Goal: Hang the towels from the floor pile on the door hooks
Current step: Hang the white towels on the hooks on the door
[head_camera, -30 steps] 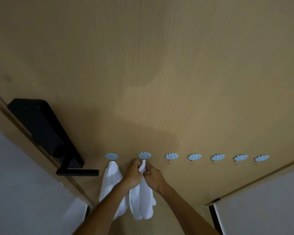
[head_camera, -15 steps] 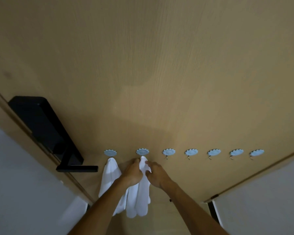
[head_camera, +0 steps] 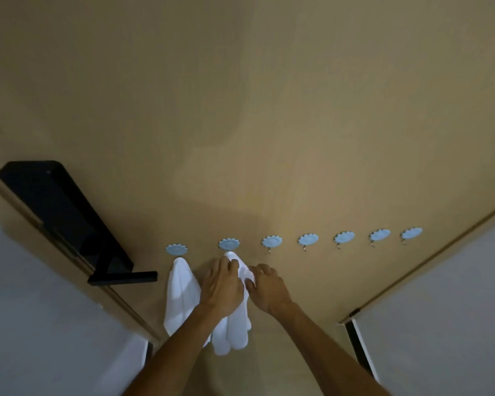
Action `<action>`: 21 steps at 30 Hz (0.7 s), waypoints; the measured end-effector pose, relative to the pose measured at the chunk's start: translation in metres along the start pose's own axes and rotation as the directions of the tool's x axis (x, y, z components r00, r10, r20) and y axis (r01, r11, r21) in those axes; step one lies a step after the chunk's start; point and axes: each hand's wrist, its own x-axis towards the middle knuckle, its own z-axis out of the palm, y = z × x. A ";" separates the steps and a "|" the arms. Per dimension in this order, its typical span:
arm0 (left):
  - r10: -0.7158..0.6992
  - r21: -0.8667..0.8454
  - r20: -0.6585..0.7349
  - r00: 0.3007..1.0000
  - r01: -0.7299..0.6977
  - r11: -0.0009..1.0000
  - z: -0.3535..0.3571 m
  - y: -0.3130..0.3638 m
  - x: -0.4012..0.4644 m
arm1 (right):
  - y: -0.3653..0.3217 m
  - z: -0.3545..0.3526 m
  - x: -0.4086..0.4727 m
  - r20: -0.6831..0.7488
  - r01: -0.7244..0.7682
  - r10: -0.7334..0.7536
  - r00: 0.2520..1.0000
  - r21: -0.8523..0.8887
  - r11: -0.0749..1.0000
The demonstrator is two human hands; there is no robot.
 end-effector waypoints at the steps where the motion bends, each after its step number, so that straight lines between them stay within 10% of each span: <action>1: 0.047 0.007 -0.012 0.999 -0.047 0.999 0.002 0.007 -0.002 | 0.006 0.000 -0.006 -0.012 -0.017 0.017 1.000 -0.051 0.999; 14: 0.341 -0.096 0.270 0.900 -0.327 0.940 0.048 0.176 -0.045 | 0.174 -0.038 -0.175 -0.090 -0.487 0.482 0.872 -0.035 0.873; 21: 0.583 -0.073 0.351 0.732 -0.600 0.797 0.074 0.341 -0.147 | 0.277 -0.028 -0.360 -0.162 -0.709 0.718 0.677 0.116 0.696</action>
